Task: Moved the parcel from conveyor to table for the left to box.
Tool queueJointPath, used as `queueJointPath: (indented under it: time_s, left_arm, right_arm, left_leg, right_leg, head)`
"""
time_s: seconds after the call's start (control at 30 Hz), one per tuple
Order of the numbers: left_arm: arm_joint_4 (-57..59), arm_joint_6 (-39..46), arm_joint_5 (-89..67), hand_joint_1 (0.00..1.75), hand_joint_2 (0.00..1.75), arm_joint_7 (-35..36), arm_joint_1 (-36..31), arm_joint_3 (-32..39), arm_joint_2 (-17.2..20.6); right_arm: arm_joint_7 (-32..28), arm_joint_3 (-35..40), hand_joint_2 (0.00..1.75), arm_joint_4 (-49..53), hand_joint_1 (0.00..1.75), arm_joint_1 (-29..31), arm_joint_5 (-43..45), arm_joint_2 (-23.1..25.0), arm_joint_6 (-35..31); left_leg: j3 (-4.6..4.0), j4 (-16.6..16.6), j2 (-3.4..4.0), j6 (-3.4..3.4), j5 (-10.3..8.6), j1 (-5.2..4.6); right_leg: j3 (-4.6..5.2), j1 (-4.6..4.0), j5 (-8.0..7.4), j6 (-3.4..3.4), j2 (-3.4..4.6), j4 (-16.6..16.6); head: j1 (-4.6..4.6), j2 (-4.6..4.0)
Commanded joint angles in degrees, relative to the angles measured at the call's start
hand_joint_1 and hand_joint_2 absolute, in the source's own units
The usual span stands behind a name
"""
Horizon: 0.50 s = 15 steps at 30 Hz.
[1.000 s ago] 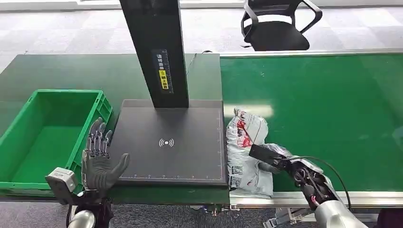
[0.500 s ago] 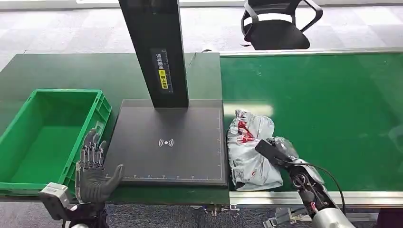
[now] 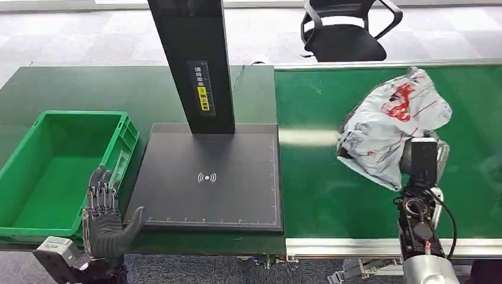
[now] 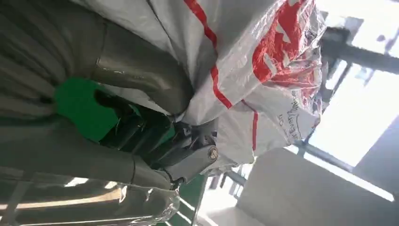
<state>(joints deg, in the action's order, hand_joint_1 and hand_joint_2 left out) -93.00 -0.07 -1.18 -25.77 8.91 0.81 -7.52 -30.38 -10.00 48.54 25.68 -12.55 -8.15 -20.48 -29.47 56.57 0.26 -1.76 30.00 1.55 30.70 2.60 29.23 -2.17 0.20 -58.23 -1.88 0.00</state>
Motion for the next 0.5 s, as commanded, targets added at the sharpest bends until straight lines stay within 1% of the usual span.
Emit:
queueJointPath:
  time_s: [0.03, 0.1, 0.17, 0.2, 0.23, 0.27, 0.3, 0.33, 0.37, 0.4, 0.47, 0.5]
  left_arm:
    - [2.6, 0.2, 0.4, 0.00, 1.75, -0.5, -0.5, -1.1, -0.3]
    - [3.0, 0.0, 0.4, 0.00, 1.75, -0.7, -1.0, -1.2, -0.5]
    - [3.6, -0.3, 0.1, 0.00, 1.75, -0.9, -2.1, -1.0, -0.6]
    - [3.9, -0.3, 0.1, 0.00, 1.75, -0.9, -2.5, -0.9, -0.6]
    - [4.1, -0.4, 0.0, 0.00, 1.75, -0.9, -3.0, -0.9, -0.5]
    - [4.5, -0.5, 0.0, 0.00, 1.75, -0.9, -3.4, -0.9, -0.2]
    - [4.6, -0.5, 0.0, 0.00, 1.75, -0.9, -3.6, -0.8, -0.1]
    - [4.8, -0.6, -0.1, 0.00, 1.75, -0.9, -3.8, -0.7, 0.0]
    - [4.7, -0.7, -0.1, 0.00, 1.75, -0.9, -3.7, -0.7, 0.1]
    - [4.6, -0.8, -0.1, 0.00, 1.75, -0.9, -3.6, -0.7, 0.2]
    - [4.6, -0.8, -0.1, 0.00, 1.75, -0.9, -3.6, -0.7, 0.2]
    - [4.5, -0.8, -0.1, 0.00, 1.75, -0.9, -3.4, -0.7, 0.1]
  right_arm:
    - [-1.5, -5.0, 1.75, 11.1, 1.75, -0.8, 2.9, 3.0, 1.8]
    - [-1.9, -2.2, 1.75, 11.3, 1.75, -0.7, 3.1, 3.7, 4.5]
    - [-1.8, 3.2, 1.75, 11.3, 1.75, -0.7, 3.0, 5.4, 9.2]
    - [-1.6, 4.6, 1.75, 11.1, 1.75, -0.6, 3.2, 6.0, 9.2]
    - [-0.9, 7.1, 1.75, 10.7, 1.75, -0.4, 3.2, 6.7, 11.5]
    - [0.2, 9.7, 1.75, 10.2, 1.75, -0.3, 3.9, 7.4, 15.1]
    - [0.3, 11.2, 1.75, 9.8, 1.75, -0.2, 3.7, 8.0, 15.3]
    - [2.1, 14.9, 1.75, 8.4, 1.75, 0.3, 2.8, 8.4, 18.5]
    - [2.7, 17.0, 1.75, 7.6, 1.75, 0.5, 2.4, 9.1, 20.0]
    - [2.7, 17.9, 1.75, 6.7, 1.75, 0.9, 2.8, 9.6, 19.4]
    - [2.7, 17.9, 1.75, 6.7, 1.75, 0.9, 2.8, 9.6, 19.4]
    - [2.7, 18.0, 1.75, 6.6, 1.75, 0.9, 3.0, 9.2, 19.3]
  left_leg:
    - [-0.08, 0.0, 0.09, 0.08, -0.04, -0.02]
    - [-0.09, 0.0, 0.11, 0.11, -0.08, 0.00]
    - [-0.04, 0.0, 0.15, 0.07, -0.04, 0.00]
    - [-0.08, 0.0, 0.23, 0.10, -0.08, 0.02]
    - [-0.04, 0.0, 0.20, 0.07, -0.05, 0.02]
    - [0.00, 0.0, 0.26, 0.05, -0.03, 0.01]
    - [-0.05, -0.1, 0.35, 0.08, -0.09, 0.05]
    - [-0.01, -0.1, 0.31, 0.07, -0.06, 0.03]
    - [0.03, 0.0, 0.27, 0.05, -0.04, 0.01]
    - [-0.02, -0.1, 0.34, 0.09, -0.09, 0.04]
    - [0.02, 0.0, 0.26, 0.06, -0.03, 0.03]
    - [-0.02, -0.1, 0.28, 0.11, -0.08, 0.04]
  right_leg:
    - [0.13, -0.01, -0.07, 0.15, 0.05, 0.0]
    - [0.16, -0.05, -0.12, 0.21, 0.07, 0.0]
    - [0.13, -0.03, -0.08, 0.15, 0.11, 0.0]
    - [0.20, -0.07, -0.15, 0.23, 0.18, 0.0]
    - [0.12, -0.05, -0.10, 0.17, 0.16, 0.0]
    - [0.11, -0.04, -0.09, 0.15, 0.21, 0.0]
    - [0.21, -0.10, -0.18, 0.25, 0.29, 0.0]
    - [0.16, -0.07, -0.14, 0.22, 0.27, 0.0]
    - [0.10, -0.04, -0.09, 0.15, 0.25, 0.0]
    - [0.19, -0.09, -0.18, 0.25, 0.31, 0.0]
    - [0.10, -0.06, -0.08, 0.15, 0.25, 0.0]
    - [0.15, -0.09, -0.14, 0.23, 0.26, 0.0]
  head:
    - [0.00, 0.00]
    - [0.00, 0.00]
    - [-0.02, 0.00]
    - [0.00, 0.00]
    - [-0.02, 0.00]
    - [-0.02, 0.00]
    - [0.00, 0.00]
    - [0.00, 0.00]
    - [0.00, 0.00]
    - [0.00, 0.00]
    - [-0.02, 0.00]
    - [0.02, 0.00]
